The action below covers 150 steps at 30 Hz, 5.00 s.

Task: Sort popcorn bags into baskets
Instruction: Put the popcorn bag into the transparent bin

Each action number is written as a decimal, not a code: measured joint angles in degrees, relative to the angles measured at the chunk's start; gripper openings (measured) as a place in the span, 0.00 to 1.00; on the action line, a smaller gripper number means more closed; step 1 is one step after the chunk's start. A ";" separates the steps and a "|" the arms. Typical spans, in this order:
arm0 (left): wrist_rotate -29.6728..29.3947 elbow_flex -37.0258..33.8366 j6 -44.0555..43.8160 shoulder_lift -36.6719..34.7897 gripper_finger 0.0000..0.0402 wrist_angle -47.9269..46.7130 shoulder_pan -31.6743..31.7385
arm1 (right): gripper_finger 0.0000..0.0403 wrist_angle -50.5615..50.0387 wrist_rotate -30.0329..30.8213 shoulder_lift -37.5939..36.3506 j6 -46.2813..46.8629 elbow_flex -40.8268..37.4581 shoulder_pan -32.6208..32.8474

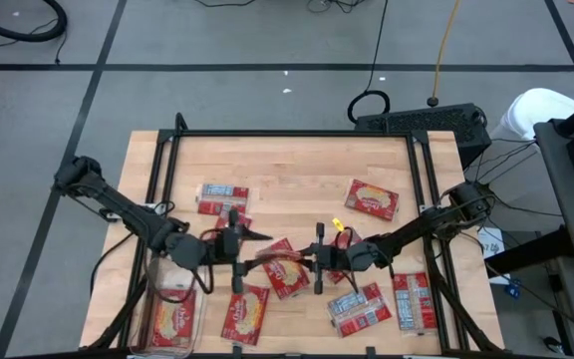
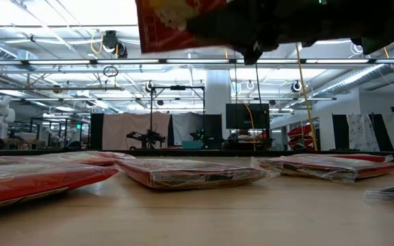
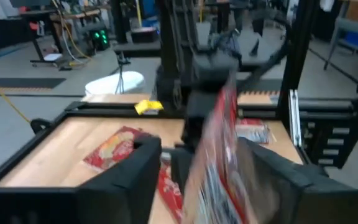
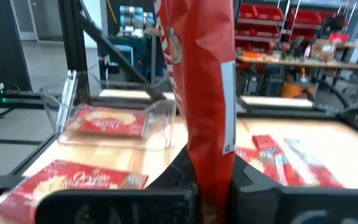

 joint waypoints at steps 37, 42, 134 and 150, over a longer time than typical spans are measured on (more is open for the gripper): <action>19.90 20.78 -1.36 12.89 0.68 -45.43 10.52 | 0.02 -18.38 -1.64 0.00 14.24 -0.09 -3.19; 20.87 20.74 -1.37 12.30 0.63 -47.49 11.99 | 0.02 -18.21 -3.07 -0.04 14.39 -0.07 -3.65; 54.11 22.43 -39.82 1.89 0.07 -86.23 -9.83 | 0.39 -20.03 -0.13 -7.98 9.10 -5.62 -0.54; 55.45 16.74 -43.85 4.89 0.08 -78.60 -11.61 | 0.39 -20.03 -0.18 -7.98 9.16 -5.62 -0.54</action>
